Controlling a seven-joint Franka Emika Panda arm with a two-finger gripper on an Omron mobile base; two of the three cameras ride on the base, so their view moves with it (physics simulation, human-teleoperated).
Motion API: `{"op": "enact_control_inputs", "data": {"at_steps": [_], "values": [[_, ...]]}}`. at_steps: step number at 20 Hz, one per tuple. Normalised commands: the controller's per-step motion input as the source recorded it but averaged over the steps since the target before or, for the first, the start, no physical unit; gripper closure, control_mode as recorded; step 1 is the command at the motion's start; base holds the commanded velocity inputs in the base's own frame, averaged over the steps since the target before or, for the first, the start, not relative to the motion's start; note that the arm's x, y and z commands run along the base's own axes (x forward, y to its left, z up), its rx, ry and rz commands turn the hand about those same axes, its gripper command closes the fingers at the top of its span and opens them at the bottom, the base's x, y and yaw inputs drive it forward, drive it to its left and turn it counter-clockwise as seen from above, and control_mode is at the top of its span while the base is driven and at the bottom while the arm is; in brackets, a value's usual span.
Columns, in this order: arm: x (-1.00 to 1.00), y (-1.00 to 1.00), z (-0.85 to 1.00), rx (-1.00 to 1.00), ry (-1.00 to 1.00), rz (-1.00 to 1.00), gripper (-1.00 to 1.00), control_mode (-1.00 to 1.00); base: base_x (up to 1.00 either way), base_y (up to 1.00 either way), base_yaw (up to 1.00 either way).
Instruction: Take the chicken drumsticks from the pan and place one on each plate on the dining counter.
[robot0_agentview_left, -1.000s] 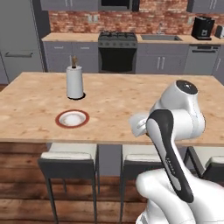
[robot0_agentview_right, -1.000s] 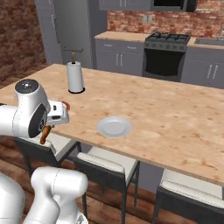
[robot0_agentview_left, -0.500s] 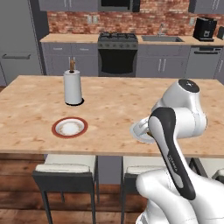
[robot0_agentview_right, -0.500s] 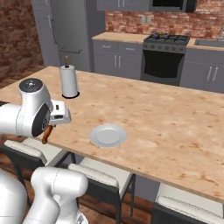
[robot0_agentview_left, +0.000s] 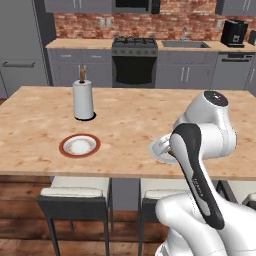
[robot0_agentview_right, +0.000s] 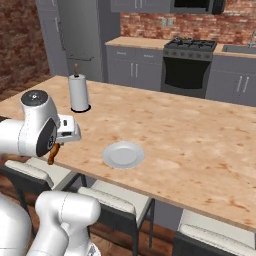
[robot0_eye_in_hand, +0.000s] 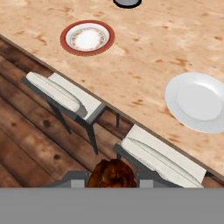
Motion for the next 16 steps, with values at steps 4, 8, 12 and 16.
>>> {"op": "enact_control_inputs", "data": {"at_steps": [4, 8, 12, 16], "values": [[0.00, 0.00, 0.00, 0.00, 0.00, 0.00, 1.00, 1.00, 0.03, 0.00, 0.00], [0.30, -0.14, -0.05, 0.00, 0.06, -0.04, 1.00, -1.00, 0.01, -0.05, 0.00], [0.79, -0.40, -0.19, 0.00, 0.17, -0.14, 1.00, -1.00, 0.00, 0.00, 0.00], [0.69, -0.46, -0.18, 0.00, 0.14, -0.15, 1.00, -1.00, 0.00, 0.00, 0.00]]}}
